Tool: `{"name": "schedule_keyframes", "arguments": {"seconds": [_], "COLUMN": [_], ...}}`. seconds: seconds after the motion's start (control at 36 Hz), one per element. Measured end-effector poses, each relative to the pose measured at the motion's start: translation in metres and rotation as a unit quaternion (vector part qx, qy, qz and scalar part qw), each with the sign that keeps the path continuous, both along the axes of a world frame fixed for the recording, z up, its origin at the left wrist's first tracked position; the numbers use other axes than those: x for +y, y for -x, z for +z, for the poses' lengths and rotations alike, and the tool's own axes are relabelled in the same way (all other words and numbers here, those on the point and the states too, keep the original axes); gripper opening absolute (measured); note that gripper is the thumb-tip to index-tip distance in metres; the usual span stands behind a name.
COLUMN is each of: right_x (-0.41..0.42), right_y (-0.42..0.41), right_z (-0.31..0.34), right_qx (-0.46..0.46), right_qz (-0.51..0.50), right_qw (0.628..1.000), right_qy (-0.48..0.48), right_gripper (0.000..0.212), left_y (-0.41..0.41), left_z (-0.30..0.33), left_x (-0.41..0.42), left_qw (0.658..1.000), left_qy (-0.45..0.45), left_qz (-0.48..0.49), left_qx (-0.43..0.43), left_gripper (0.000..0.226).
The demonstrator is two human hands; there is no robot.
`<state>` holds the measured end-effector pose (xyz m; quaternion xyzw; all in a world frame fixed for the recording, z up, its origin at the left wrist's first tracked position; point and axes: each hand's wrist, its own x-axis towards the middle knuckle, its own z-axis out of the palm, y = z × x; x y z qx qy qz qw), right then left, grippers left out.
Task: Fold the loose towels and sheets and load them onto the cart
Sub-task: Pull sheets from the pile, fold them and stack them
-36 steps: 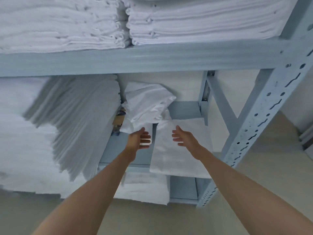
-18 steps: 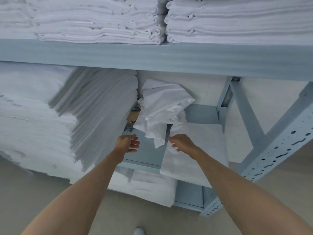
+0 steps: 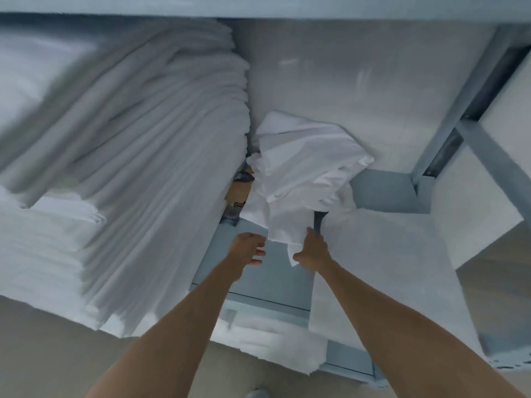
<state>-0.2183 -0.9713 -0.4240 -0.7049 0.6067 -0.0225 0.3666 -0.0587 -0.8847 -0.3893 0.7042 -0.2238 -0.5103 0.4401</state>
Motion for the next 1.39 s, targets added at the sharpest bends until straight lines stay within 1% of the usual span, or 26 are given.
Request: {"name": "schedule_keyframes", "arguments": {"seconds": [0.06,0.08,0.11,0.22,0.31,0.44,0.56,0.61,0.67,0.72,0.75,0.78,0.81,0.83,0.89,0.94,1.0,1.03,1.06,1.17,1.25,1.31,1.33,1.39], "right_x": [-0.009,-0.013,-0.017,-0.033,-0.039,-0.043,-0.037,-0.034,-0.034,-0.034,-0.037,-0.042,-0.049,-0.057,-0.073,-0.085,-0.097,-0.102,-0.108,-0.121,-0.124,-0.125,-0.125,-0.122], "right_y": [-0.006,-0.008,-0.010,-0.015,-0.013,0.002,0.026,0.033,0.039,0.039,0.037,0.033,0.029,0.024,0.013,0.000,-0.014,-0.021,-0.028,-0.048,-0.059,-0.064,-0.066,-0.065], "right_z": [-0.017,-0.023,-0.028,-0.029,-0.013,0.025,0.038,0.036,0.034,0.038,0.040,0.043,0.046,0.047,0.049,0.050,0.050,0.050,0.050,0.046,0.043,0.044,0.046,0.054], "right_qx": [-0.005,-0.016,-0.026,-0.029,-0.060,-0.105,-0.079,-0.040,0.035,0.091,0.101,0.102,0.088,0.050,-0.077,-0.203,-0.305,-0.341,-0.369,-0.442,-0.461,-0.466,-0.472,-0.488], "right_qz": [-0.012,-0.021,-0.032,-0.061,-0.071,-0.071,-0.047,0.007,0.087,0.132,0.129,0.112,0.077,0.024,-0.090,-0.172,-0.211,-0.224,-0.236,-0.279,-0.351,-0.382,-0.386,-0.379], "right_qw": [1.000,0.999,0.998,0.988,0.982,0.975,0.980,0.988,0.995,0.986,0.985,0.988,0.993,0.998,0.993,0.963,0.925,0.908,0.892,0.835,0.799,0.786,0.782,0.779], "right_qy": [0.010,0.020,0.040,0.136,0.167,0.181,0.178,0.147,0.044,-0.048,-0.055,-0.038,-0.014,-0.002,-0.018,-0.049,-0.081,-0.095,-0.110,-0.172,-0.162,-0.138,-0.127,-0.108], "right_gripper": [0.096,0.094,0.088,0.052,0.038,0.038,0.040,0.039,0.037,0.028,0.024,0.022,0.022,0.023,0.028,0.041,0.057,0.060,0.057,0.048,0.037,0.032,0.035,0.042], "left_y": [-0.004,-0.005,-0.007,-0.015,-0.019,-0.016,-0.003,0.002,0.007,0.013,0.017,0.021,0.024,0.027,0.031,0.031,0.027,0.024,0.020,0.000,-0.018,-0.029,-0.033,-0.037], "left_z": [-0.014,-0.019,-0.024,-0.037,-0.036,-0.019,0.003,0.009,0.011,0.009,0.007,0.005,0.003,0.002,0.000,0.000,0.000,0.000,0.000,-0.003,-0.004,-0.003,-0.001,0.005], "left_x": [-0.006,-0.007,-0.009,-0.011,-0.009,-0.008,-0.019,-0.024,-0.031,-0.036,-0.037,-0.039,-0.040,-0.042,-0.046,-0.050,-0.055,-0.057,-0.059,-0.060,-0.059,-0.058,-0.059,-0.062], "left_qw": [1.000,1.000,1.000,1.000,0.999,0.996,0.995,0.996,0.997,0.997,0.998,0.998,0.998,0.997,0.997,0.997,0.996,0.996,0.995,0.994,0.991,0.989,0.988,0.985], "left_qy": [0.003,0.004,0.005,-0.006,-0.027,-0.052,-0.061,-0.056,-0.046,-0.037,-0.032,-0.029,-0.027,-0.025,-0.014,-0.001,0.013,0.019,0.024,0.031,0.029,0.025,0.022,0.012], "left_qz": [-0.001,-0.001,-0.002,0.001,0.020,0.048,0.045,0.033,0.014,-0.005,-0.012,-0.017,-0.021,-0.022,-0.020,-0.019,-0.019,-0.019,-0.018,-0.013,-0.002,0.003,0.006,0.018], "left_qx": [0.005,0.008,0.012,0.023,0.027,0.055,0.064,0.066,0.065,0.061,0.062,0.062,0.061,0.063,0.071,0.081,0.087,0.089,0.091,0.108,0.129,0.145,0.152,0.170], "left_gripper": [0.007,0.007,0.007,0.009,0.016,0.029,0.032,0.032,0.032,0.037,0.039,0.040,0.040,0.041,0.040,0.040,0.039,0.039,0.038,0.038,0.037,0.028,0.025,0.028]}}
